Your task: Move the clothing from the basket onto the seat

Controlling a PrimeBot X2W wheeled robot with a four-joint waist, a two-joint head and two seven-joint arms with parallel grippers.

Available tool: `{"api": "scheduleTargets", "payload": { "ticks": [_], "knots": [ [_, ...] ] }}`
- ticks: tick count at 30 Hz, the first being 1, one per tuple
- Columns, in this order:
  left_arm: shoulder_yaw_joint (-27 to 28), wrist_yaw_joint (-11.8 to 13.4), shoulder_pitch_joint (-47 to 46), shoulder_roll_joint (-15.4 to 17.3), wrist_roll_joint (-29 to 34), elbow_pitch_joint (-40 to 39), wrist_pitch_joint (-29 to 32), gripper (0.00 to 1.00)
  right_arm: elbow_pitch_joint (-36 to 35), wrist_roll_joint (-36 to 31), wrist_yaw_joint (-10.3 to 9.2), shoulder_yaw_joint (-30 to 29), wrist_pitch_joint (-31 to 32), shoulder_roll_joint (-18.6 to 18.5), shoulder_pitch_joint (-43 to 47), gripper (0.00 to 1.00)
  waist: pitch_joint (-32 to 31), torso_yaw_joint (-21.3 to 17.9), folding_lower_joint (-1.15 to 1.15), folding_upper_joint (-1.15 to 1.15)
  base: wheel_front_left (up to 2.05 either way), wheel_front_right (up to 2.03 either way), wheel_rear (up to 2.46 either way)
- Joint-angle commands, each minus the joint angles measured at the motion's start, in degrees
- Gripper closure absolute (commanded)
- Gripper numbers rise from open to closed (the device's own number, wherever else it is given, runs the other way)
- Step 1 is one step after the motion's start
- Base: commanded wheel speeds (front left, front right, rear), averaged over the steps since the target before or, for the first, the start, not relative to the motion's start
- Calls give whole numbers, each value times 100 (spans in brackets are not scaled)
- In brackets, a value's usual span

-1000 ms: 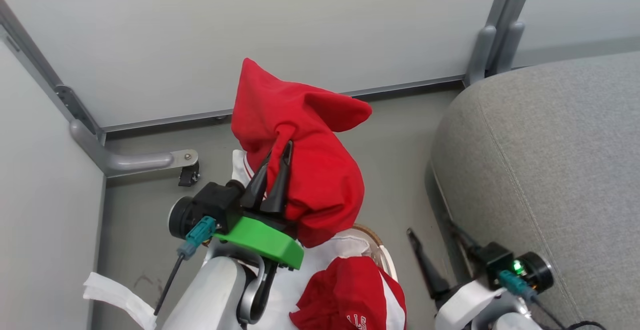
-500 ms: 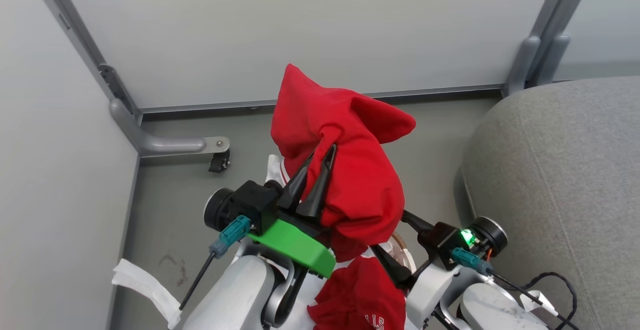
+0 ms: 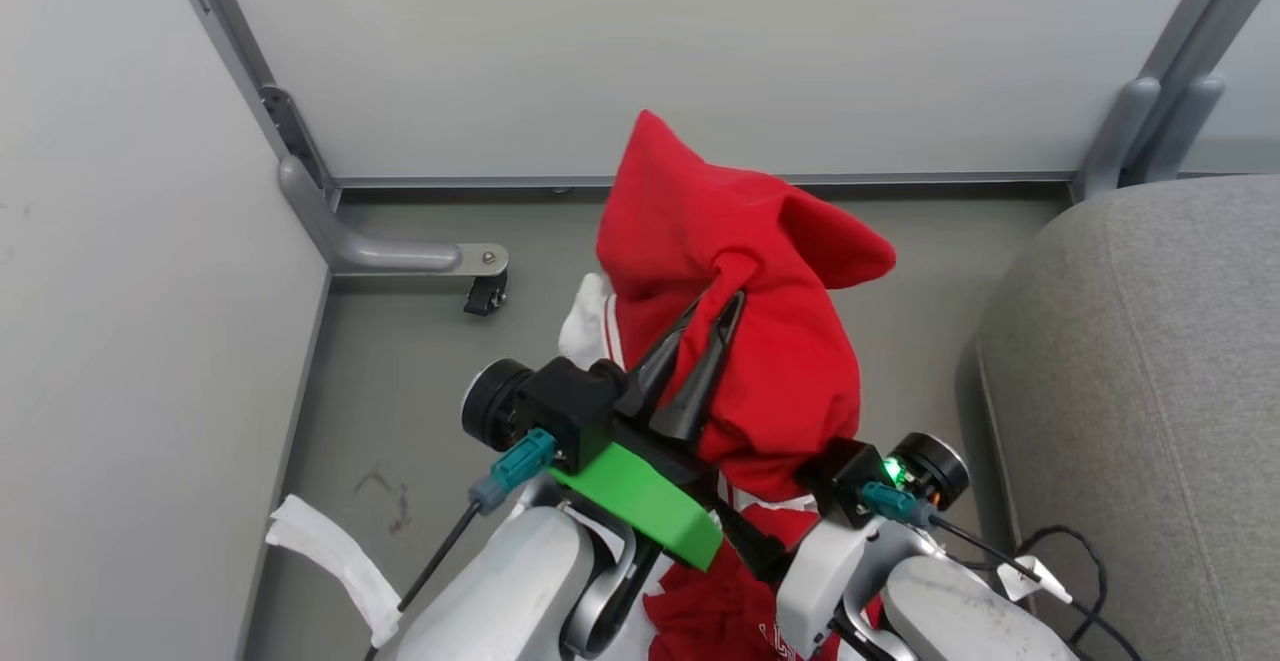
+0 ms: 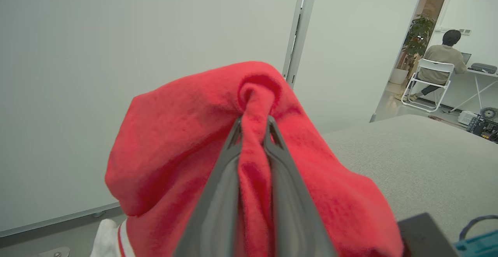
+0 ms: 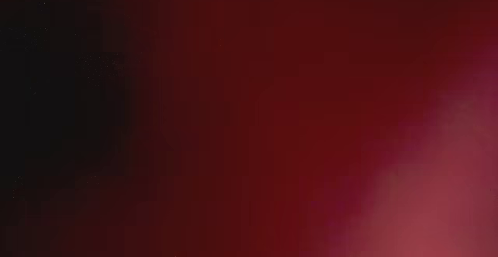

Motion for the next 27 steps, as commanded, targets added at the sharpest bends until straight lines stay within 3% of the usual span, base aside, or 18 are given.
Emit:
{"api": "scheduleTargets", "payload": {
  "ticks": [1, 5, 6, 8, 27],
  "knots": [
    [-46, 25, -113, 21, -54, -19, -3, 100, 37, 118, -6, 93, -2, -21, -126, 0, 60, 73, 0, 0, 0, 0, 0],
    [-182, 44, -181, 21, -114, -33, -3, 100, 110, 373, -6, 299, -2, -63, -317, 0, 102, 149, 0, 0, 0, 0, 0],
    [-202, 54, -187, 21, -133, -30, -3, 100, 115, 444, -6, 329, -2, -63, -345, 53, 107, 164, 0, 0, 0, 0, 0],
    [-212, 70, -196, 21, -127, -21, -3, 100, 66, 556, -6, 440, -2, -76, -398, 100, 116, 184, 0, 0, 0, 0, 0],
    [24, 151, -74, 21, -20, 86, -3, 100, -241, 451, -6, 107, -2, -162, -145, 100, 107, -117, 0, 0, 0, 0, 0]
  ]
}}
